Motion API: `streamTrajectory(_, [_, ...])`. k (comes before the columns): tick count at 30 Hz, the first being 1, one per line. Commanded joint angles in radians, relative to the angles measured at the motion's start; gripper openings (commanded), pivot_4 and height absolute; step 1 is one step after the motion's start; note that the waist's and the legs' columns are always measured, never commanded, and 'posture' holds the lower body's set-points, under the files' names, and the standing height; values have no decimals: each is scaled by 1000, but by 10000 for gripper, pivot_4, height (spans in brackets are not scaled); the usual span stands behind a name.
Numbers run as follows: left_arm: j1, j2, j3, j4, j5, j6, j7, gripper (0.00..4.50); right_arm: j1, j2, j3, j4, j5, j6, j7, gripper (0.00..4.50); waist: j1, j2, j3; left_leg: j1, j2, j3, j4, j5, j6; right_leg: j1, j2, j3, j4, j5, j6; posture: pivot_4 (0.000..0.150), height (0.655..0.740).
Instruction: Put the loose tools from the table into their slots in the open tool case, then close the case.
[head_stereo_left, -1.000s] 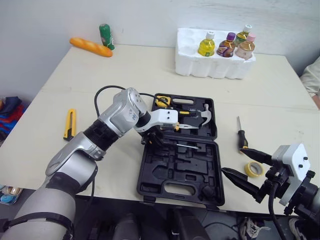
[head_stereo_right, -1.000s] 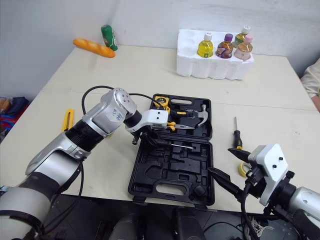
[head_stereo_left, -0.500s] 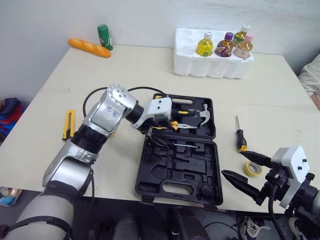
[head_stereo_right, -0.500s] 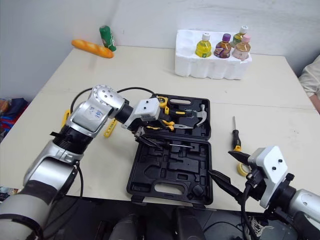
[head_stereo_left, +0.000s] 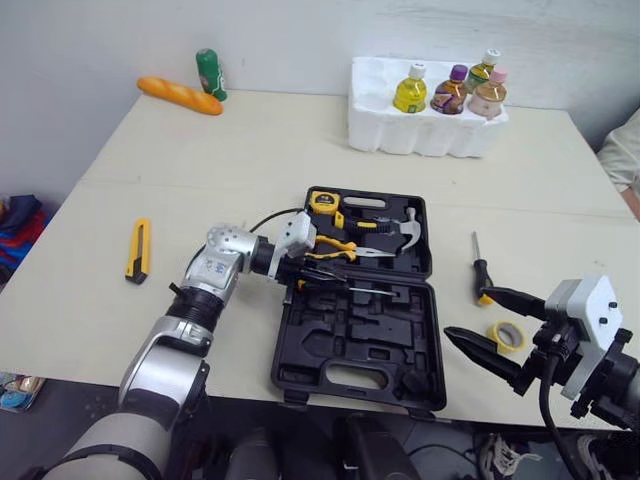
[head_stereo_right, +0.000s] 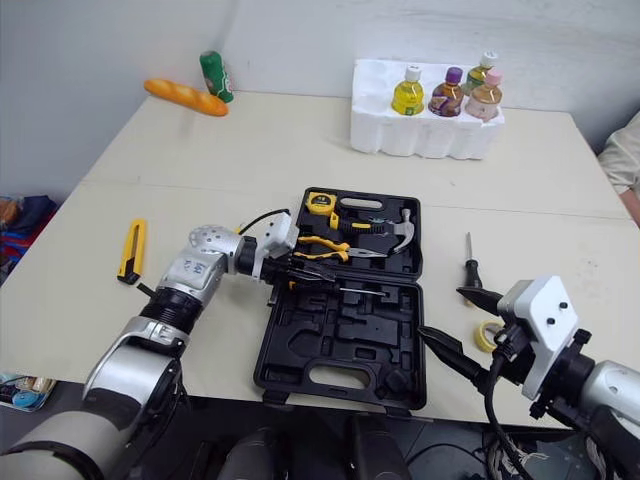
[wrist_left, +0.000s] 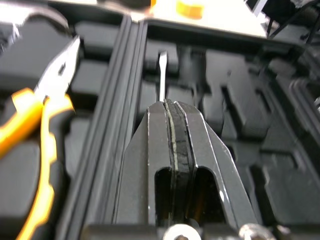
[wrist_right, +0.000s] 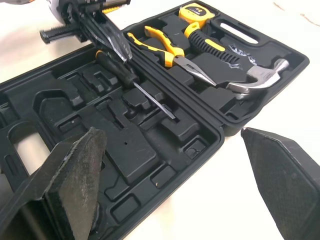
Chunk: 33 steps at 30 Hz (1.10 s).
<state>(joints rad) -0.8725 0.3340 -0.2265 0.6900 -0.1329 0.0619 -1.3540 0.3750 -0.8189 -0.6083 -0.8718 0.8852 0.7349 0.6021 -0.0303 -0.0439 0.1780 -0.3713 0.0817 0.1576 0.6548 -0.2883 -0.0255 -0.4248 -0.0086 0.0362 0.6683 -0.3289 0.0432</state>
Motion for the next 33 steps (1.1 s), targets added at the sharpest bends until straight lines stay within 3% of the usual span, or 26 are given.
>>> streamTrajectory(1, [-2,11,-43,27,65,-40,4,143,-11,-8,4,1,-3,-18,12,45000,0,0,0,0,0,0,0,0,0,0,0,0,0,0,0,1500,7339])
streamTrajectory(5, [8,12,-143,82,212,-4,117,143,-24,-13,24,12,-9,-16,15,45000,0,0,-8,3,0,-1,0,0,1,4,0,-1,-1,0,0,1500,7339])
streamTrajectory(10, [63,39,-206,18,248,2,87,143,-18,-12,30,14,-20,-16,17,45000,-4,2,-26,23,1,-2,-9,-9,7,33,0,-3,-14,-2,0,1500,7339])
streamTrajectory(15, [103,60,-248,-37,266,19,70,143,-1,-12,25,21,-36,-14,27,45000,-7,1,-35,33,2,-2,-10,-13,7,38,0,-3,-14,-6,0,1500,7339])
streamTrajectory(18, [86,36,-228,-11,268,53,137,143,10,-7,19,28,-47,-18,34,45000,-6,2,-38,37,2,-3,-10,-16,7,45,-1,-3,-14,-9,0,1500,7339])
streamTrajectory(23, [81,25,-157,-52,200,140,169,143,30,-2,12,41,-62,-26,51,45000,-1,4,-40,38,2,-3,-9,-17,9,48,-2,-3,-18,-10,1,1500,7339])
streamTrajectory(33, [175,37,-1,-435,-57,365,113,143,-12,-20,14,123,-73,-34,102,45000,-5,6,-36,35,1,-3,-18,-17,8,39,-2,-3,-21,-10,2,1500,7339])
